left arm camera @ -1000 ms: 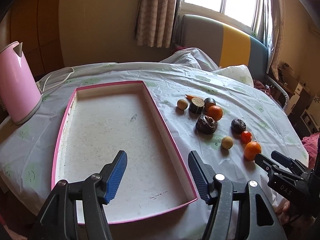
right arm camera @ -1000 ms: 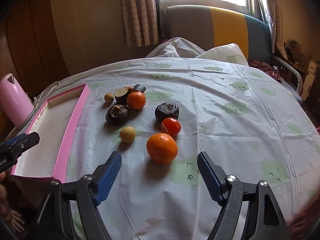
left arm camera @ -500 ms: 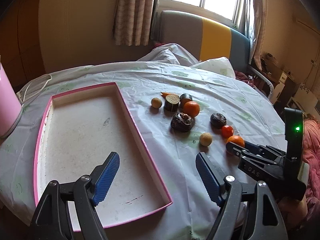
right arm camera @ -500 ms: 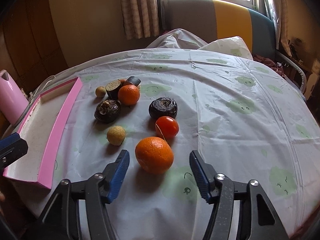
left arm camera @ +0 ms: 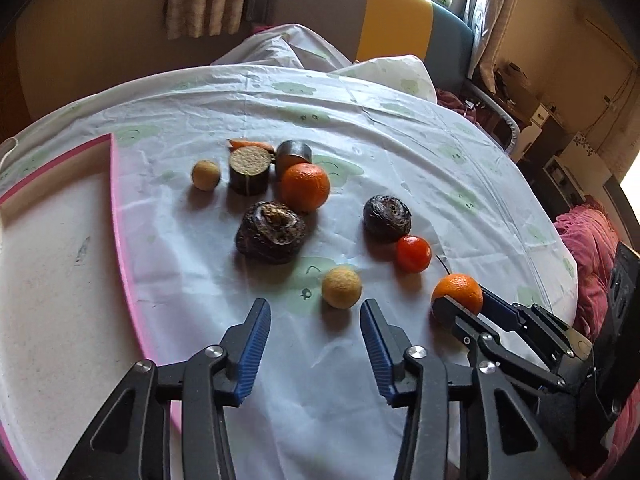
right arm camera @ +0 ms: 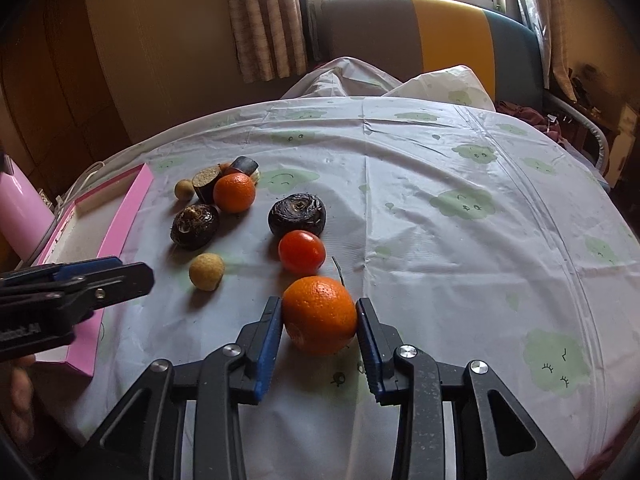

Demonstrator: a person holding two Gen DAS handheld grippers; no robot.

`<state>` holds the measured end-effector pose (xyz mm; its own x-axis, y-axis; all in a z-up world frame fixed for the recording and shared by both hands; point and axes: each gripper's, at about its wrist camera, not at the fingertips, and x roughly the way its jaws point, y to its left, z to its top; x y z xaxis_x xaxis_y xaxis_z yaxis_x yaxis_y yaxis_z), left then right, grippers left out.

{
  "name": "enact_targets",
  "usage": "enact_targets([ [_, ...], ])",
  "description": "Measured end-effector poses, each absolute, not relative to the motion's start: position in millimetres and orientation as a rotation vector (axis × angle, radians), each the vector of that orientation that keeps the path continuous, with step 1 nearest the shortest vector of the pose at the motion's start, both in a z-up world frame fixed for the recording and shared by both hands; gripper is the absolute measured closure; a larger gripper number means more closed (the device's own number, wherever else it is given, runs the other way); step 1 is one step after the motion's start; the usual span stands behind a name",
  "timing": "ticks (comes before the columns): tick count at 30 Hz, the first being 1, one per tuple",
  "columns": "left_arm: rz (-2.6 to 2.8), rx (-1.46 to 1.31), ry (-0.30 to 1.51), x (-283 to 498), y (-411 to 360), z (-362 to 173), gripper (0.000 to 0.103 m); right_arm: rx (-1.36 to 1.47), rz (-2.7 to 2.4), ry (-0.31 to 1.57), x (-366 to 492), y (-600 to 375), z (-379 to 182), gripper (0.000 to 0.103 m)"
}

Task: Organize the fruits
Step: 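Grasp the small yellow fruit with the left gripper while the right gripper grasps the orange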

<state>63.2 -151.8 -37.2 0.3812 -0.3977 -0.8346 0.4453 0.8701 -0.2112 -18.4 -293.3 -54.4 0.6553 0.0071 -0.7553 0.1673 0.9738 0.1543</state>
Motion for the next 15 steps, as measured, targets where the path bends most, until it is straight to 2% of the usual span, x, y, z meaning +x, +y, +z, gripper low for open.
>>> enact_targets([
  [6,-0.556,0.059,1.087,77,-175,-53,0.065,0.224,-0.088,0.851,-19,-295,-55,0.066],
  [9,-0.557,0.08,1.074,81,-181,-57,0.077,0.222,-0.089,0.852,-18,-294,-55,0.066],
  [15,-0.538,0.055,1.041,70,-163,-50,0.077,0.217,-0.09,0.855,-17,-294,-56,0.066],
])
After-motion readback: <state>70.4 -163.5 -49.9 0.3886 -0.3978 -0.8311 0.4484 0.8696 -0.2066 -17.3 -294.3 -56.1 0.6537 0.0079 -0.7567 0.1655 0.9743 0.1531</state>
